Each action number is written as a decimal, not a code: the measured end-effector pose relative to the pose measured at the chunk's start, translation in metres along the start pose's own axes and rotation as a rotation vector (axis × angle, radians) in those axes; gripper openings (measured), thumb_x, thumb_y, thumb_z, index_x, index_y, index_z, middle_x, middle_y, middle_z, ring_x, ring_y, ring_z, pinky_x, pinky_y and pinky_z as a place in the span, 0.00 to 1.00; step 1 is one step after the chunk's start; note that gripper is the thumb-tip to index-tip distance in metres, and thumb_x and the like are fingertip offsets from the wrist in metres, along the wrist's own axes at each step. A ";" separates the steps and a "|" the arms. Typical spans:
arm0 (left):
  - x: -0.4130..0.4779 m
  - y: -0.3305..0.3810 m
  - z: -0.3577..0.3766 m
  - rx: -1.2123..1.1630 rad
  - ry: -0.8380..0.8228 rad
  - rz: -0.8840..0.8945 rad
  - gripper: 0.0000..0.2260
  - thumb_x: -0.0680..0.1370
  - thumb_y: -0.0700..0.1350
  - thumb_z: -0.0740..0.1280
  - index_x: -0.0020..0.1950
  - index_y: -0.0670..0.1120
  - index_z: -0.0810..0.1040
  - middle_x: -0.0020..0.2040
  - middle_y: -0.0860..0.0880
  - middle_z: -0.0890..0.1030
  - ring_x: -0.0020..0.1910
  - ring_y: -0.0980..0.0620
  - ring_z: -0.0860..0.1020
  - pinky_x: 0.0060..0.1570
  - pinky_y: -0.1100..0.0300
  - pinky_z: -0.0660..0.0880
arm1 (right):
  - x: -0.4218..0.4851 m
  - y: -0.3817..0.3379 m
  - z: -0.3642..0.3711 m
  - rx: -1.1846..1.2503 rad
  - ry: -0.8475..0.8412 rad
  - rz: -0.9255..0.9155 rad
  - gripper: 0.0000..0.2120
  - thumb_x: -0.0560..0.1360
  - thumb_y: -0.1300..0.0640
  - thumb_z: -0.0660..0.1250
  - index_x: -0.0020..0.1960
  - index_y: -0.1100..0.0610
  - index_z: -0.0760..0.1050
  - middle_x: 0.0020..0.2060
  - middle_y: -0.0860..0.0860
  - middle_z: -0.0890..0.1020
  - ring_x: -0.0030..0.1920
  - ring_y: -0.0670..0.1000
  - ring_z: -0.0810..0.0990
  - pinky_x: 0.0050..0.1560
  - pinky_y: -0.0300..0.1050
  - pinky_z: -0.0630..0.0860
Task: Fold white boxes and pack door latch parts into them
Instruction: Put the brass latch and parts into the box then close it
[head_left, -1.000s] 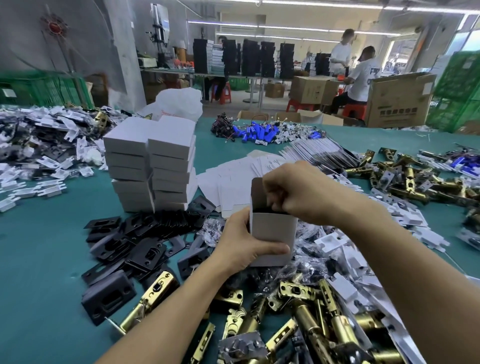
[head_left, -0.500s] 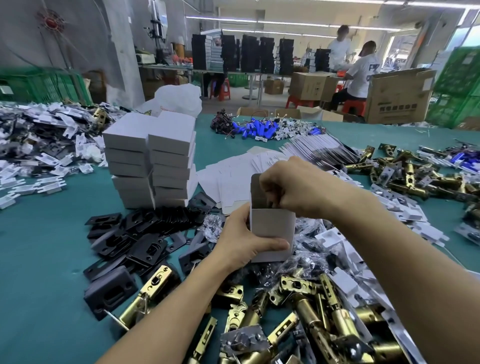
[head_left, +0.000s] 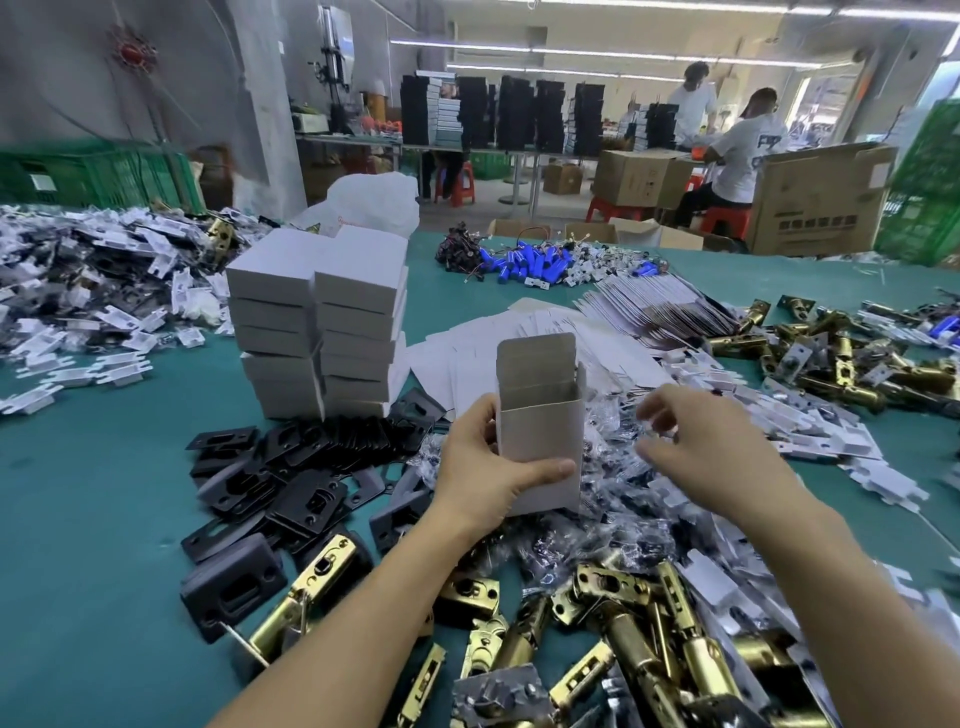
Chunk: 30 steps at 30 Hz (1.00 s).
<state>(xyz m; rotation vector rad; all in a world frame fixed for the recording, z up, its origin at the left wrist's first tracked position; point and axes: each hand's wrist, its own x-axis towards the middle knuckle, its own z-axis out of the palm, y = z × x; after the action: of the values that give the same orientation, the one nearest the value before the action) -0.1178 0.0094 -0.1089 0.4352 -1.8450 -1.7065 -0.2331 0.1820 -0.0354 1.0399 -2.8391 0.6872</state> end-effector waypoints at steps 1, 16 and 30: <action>0.000 -0.001 0.000 0.015 -0.008 -0.003 0.28 0.59 0.42 0.86 0.55 0.52 0.79 0.48 0.51 0.86 0.50 0.51 0.84 0.49 0.51 0.83 | -0.001 0.000 0.005 -0.079 -0.111 0.052 0.14 0.76 0.52 0.70 0.59 0.55 0.76 0.52 0.53 0.81 0.49 0.51 0.79 0.53 0.51 0.79; 0.001 -0.003 -0.001 0.052 -0.111 -0.027 0.30 0.61 0.37 0.85 0.59 0.46 0.79 0.50 0.47 0.86 0.53 0.48 0.84 0.53 0.53 0.82 | -0.005 -0.008 0.012 0.258 0.231 -0.004 0.10 0.73 0.65 0.71 0.46 0.51 0.77 0.36 0.44 0.80 0.39 0.43 0.80 0.43 0.43 0.78; -0.001 -0.002 -0.001 0.084 -0.104 -0.027 0.29 0.60 0.43 0.86 0.57 0.50 0.79 0.49 0.50 0.85 0.47 0.56 0.82 0.44 0.62 0.79 | -0.005 -0.060 -0.026 0.265 0.205 -0.418 0.13 0.76 0.68 0.68 0.51 0.52 0.84 0.45 0.51 0.82 0.44 0.46 0.81 0.49 0.49 0.80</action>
<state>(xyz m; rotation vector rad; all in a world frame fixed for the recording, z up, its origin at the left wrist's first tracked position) -0.1167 0.0094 -0.1109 0.4135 -1.9992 -1.7033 -0.1949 0.1550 0.0111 1.4445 -2.2934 1.0647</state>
